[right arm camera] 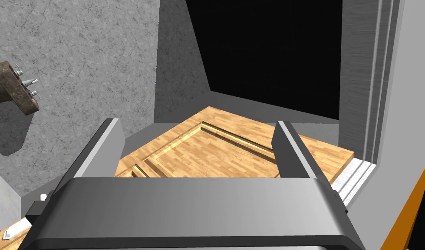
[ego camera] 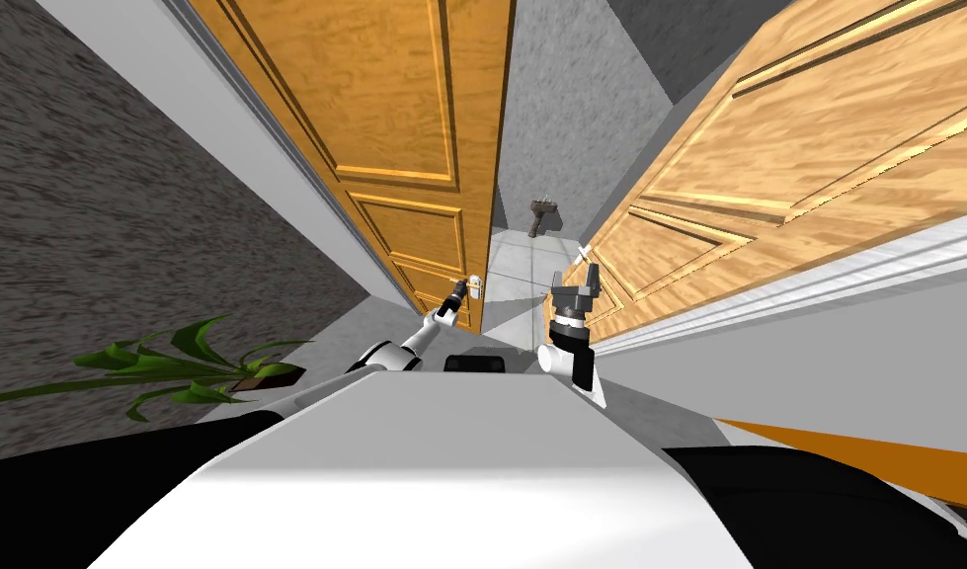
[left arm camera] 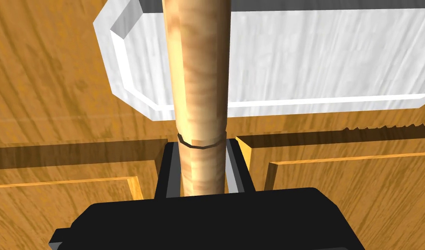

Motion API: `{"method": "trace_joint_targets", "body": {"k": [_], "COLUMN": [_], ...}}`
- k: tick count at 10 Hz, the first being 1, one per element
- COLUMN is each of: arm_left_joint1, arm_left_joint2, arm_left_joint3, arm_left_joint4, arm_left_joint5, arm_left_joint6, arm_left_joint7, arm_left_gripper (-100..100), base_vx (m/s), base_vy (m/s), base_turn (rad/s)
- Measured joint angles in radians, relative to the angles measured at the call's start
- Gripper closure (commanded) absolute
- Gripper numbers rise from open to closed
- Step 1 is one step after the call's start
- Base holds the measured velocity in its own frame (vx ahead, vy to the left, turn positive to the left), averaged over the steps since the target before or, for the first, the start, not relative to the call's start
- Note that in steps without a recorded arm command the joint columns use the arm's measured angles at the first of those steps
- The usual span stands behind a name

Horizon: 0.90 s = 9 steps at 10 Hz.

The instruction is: Push the door open

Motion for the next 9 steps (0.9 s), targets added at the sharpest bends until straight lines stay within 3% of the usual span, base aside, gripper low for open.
{"method": "trace_joint_targets", "body": {"k": [4,6,8,9], "arm_left_joint1": [0.005,0.019,0.014,0.001], "arm_left_joint2": [0.008,0.016,0.012,0.016], "arm_left_joint3": [0.016,0.032,0.060,0.072], "arm_left_joint4": [0.020,-0.013,-0.001,0.024], "arm_left_joint5": [0.004,0.007,0.011,0.015], "arm_left_joint6": [0.003,0.018,0.016,0.003], "arm_left_joint7": [-0.001,-0.008,-0.025,-0.026], "arm_left_gripper": [100,100,100,100], "base_vx": [0.151,0.174,0.188,0.185], "base_vy": [-0.106,-0.128,-0.149,-0.152], "base_turn": [0.041,0.052,0.066,0.072]}}
